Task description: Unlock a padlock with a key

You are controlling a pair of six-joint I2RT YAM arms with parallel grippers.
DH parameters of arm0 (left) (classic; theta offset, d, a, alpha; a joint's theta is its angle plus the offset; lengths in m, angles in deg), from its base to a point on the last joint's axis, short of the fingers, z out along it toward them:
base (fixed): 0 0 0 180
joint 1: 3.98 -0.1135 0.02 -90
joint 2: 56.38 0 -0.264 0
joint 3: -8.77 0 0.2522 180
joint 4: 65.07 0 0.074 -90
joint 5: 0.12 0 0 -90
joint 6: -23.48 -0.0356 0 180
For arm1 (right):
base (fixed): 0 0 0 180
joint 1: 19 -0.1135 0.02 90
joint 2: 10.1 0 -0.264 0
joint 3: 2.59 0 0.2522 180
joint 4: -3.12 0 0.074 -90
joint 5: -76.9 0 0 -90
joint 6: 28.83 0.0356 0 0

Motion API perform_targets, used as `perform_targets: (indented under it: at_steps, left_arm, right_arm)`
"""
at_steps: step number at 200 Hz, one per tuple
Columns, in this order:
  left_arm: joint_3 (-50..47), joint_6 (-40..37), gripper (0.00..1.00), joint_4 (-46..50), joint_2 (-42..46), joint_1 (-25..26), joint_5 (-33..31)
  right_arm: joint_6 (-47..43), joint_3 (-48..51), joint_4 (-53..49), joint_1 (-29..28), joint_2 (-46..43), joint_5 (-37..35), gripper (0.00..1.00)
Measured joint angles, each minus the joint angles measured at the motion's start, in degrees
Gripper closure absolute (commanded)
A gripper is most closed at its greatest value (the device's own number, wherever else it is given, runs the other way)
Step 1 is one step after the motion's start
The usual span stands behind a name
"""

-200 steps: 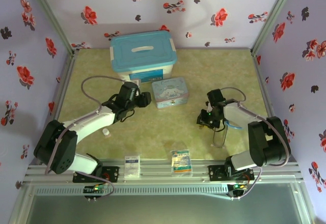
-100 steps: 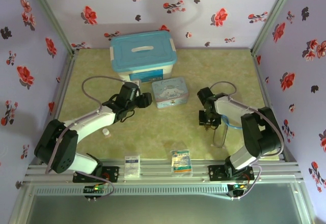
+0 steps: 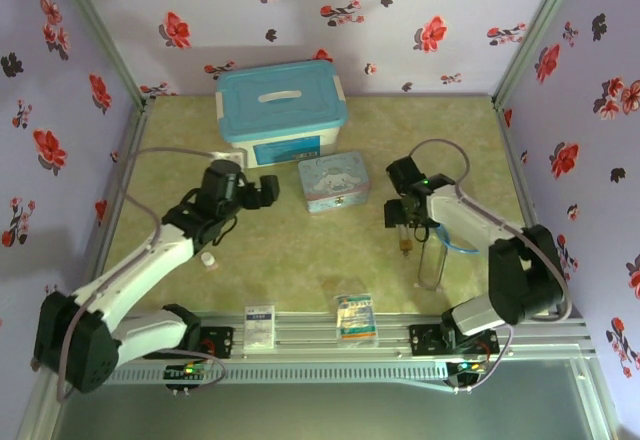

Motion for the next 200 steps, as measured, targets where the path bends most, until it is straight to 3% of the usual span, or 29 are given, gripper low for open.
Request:
perform_targets:
  at_steps: [27, 49, 98, 152, 176, 200]
  left_arm:
    - [-2.2, -5.4, 0.00, -3.0, 3.0, -8.9, -4.3]
    - [-7.5, -12.0, 0.00, -8.9, 3.0, -12.6, -9.4]
    - [-13.5, -24.1, 0.00, -23.6, -10.2, -19.4, -14.0]
    - [-22.3, -23.8, 0.00, -47.6, -21.0, -29.3, -7.4]
    - [-23.8, -23.6, 0.00, -55.0, -25.1, -29.9, -3.4]
    - [-24.2, -23.6, 0.00, -58.5, -25.4, -29.7, -1.0]
  right_arm:
    - [-1.3, 0.9, 9.4, 9.7, -4.3, -0.9, 0.06]
    - [-4.5, 4.0, 18.5, 16.0, -5.2, -4.2, 0.05]
    - [-13.4, 18.4, 41.4, 22.2, -4.5, -7.5, 0.05]
    - [-16.0, 26.4, 63.3, 22.9, -1.5, -5.3, 0.05]
    - [-15.2, 31.6, 75.9, 22.9, -1.0, -3.2, 0.05]
    - [-15.2, 35.3, 88.7, 22.9, 6.3, -0.8, 0.02]
